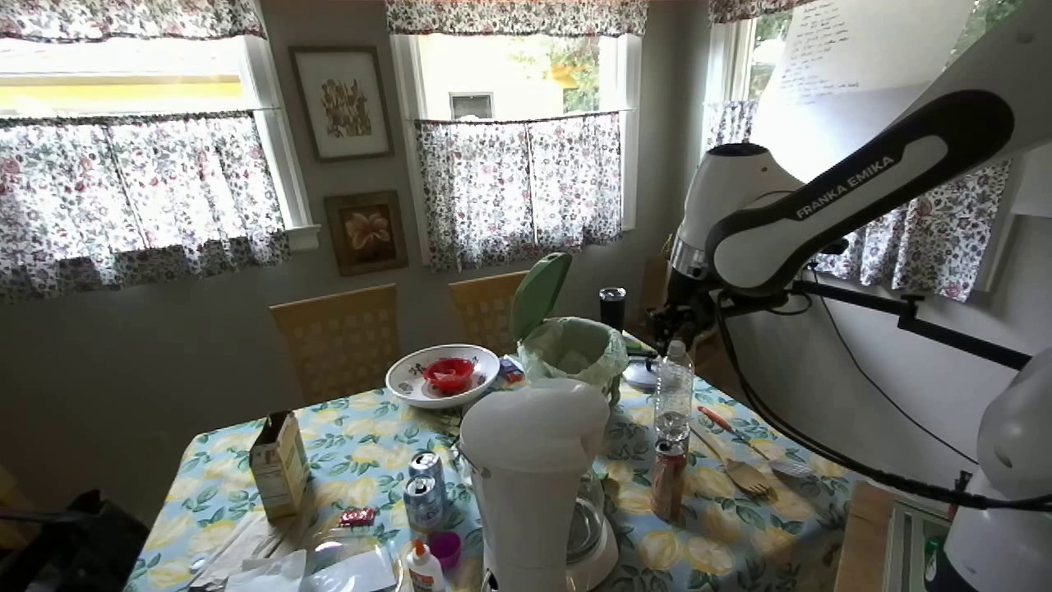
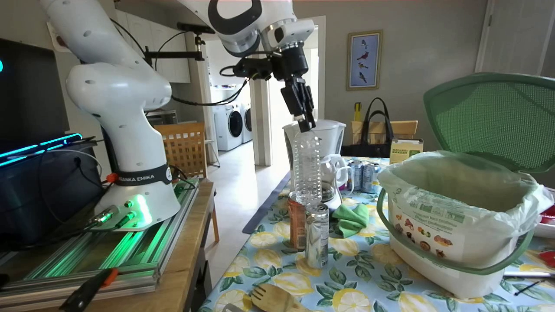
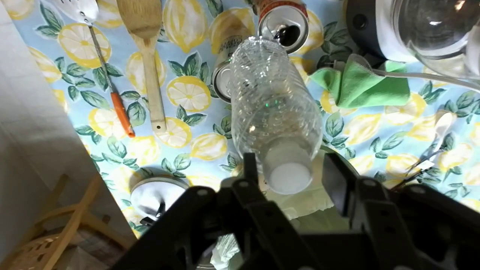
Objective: Put the bottle and two cans in a straight line
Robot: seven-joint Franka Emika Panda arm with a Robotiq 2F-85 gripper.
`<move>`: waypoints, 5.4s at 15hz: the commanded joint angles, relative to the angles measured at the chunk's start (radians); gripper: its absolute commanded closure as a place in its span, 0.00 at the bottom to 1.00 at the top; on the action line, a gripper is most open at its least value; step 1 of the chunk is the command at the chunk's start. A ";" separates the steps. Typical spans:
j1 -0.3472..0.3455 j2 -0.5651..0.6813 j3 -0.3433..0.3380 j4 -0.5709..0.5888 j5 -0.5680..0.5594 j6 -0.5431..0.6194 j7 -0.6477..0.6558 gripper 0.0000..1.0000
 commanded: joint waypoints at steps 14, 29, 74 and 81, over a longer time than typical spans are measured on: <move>-0.017 -0.036 0.003 0.020 -0.033 0.006 -0.011 0.92; -0.153 -0.095 -0.112 0.001 0.000 0.105 -0.011 0.92; -0.143 0.517 -0.189 0.015 0.152 0.532 0.022 0.92; -0.146 0.542 -0.223 0.031 0.052 0.536 0.078 0.92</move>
